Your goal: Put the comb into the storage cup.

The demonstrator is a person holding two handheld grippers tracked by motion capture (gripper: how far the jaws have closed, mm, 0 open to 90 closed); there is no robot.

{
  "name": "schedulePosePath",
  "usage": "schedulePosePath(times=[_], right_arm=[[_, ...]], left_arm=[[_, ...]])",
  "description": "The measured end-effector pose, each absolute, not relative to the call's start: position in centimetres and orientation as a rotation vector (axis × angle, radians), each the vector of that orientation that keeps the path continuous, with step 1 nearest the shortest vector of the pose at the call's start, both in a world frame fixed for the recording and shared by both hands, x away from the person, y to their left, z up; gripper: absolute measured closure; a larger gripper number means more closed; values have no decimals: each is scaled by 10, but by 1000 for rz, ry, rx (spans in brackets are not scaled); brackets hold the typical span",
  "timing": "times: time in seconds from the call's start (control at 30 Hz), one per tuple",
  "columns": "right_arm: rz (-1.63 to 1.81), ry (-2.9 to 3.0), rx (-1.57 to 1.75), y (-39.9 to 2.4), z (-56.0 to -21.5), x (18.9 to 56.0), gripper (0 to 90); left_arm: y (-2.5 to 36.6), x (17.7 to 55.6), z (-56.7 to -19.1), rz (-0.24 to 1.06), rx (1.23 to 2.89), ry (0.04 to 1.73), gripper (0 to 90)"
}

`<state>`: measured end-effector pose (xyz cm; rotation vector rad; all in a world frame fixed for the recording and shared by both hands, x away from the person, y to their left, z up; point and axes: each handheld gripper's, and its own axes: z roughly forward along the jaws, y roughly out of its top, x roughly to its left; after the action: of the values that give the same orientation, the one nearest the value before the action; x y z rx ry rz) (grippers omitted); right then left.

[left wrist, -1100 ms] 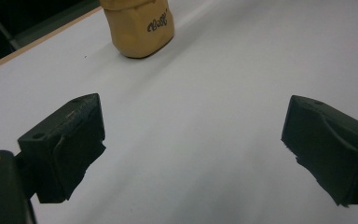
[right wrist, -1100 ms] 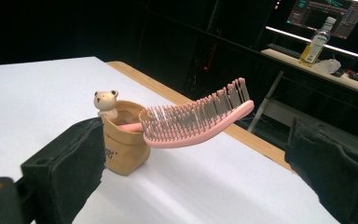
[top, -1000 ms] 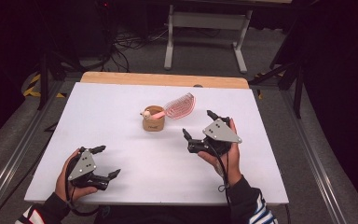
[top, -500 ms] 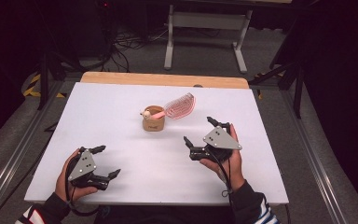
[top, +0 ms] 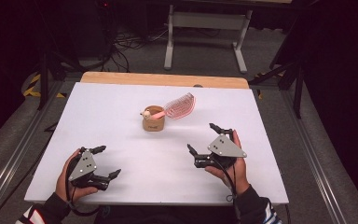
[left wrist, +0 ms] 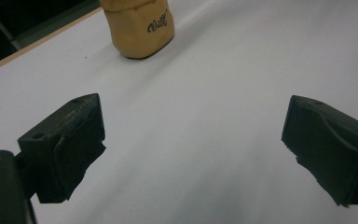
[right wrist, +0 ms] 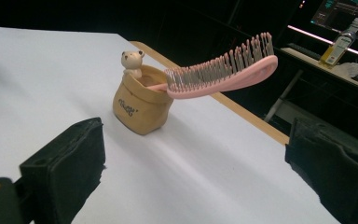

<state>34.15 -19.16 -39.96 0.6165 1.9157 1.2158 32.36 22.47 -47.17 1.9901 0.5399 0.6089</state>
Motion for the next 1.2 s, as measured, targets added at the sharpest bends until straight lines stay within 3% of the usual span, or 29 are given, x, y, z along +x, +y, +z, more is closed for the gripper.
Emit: schedulePosePath(times=[1.2], right_arm=[[1049,1957,674,-242,-451,323,49]], left_arm=[[225,325,-472,601,1982,543,68]])
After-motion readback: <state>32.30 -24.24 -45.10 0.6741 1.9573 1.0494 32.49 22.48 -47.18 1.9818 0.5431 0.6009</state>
